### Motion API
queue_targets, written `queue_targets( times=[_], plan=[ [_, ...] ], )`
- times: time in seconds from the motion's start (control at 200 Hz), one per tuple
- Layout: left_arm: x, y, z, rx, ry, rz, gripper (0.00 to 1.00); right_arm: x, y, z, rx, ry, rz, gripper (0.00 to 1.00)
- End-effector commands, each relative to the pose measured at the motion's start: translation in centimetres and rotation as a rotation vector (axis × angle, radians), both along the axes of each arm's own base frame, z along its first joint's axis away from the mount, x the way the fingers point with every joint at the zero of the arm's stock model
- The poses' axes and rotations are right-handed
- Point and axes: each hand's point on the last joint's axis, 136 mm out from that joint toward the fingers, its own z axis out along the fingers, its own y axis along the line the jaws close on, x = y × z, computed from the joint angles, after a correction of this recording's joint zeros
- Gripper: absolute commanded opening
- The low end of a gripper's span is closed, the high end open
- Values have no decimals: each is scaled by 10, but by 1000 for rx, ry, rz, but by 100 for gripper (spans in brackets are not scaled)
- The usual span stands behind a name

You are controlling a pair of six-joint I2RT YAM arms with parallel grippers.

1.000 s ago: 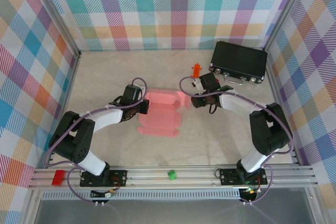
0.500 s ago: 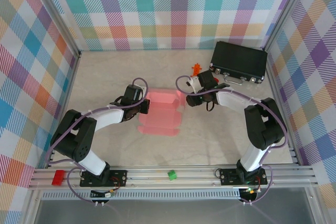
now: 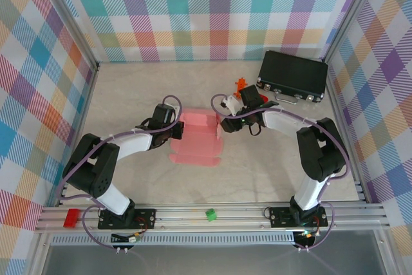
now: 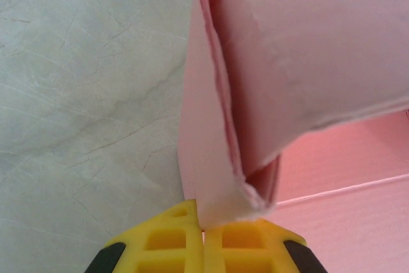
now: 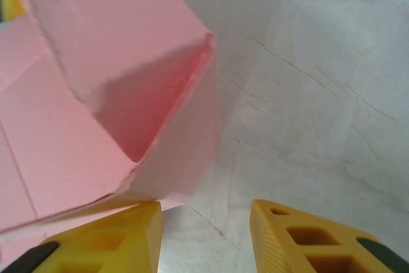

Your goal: Fold the paper box

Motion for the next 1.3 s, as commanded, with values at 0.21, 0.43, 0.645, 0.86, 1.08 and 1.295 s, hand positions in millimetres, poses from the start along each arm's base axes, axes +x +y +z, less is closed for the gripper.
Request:
queue_targets(
  times=[0.21, 0.43, 0.645, 0.86, 1.08, 1.295],
  plan=[
    [2, -5, -1, -6, 13, 12, 4, -7, 30, 1, 44, 23, 96, 40],
    [-1, -6, -3, -16, 22, 5, 4, 8, 33, -5, 33, -15, -5, 38],
    [-4, -8, -4, -23, 35, -8, 4, 20, 34, -14, 1, -92, -115, 37],
    [-9, -10, -5, -30, 50, -26, 2, 38, 27, -17, -51, -162, -251, 36],
    [-13, -11, -2, -43, 55, -32, 2, 50, 25, -22, -115, -209, -329, 30],
    [-15, -13, -1, -64, 65, -28, 1, 56, 27, -27, -180, -253, -364, 24]
  ],
)
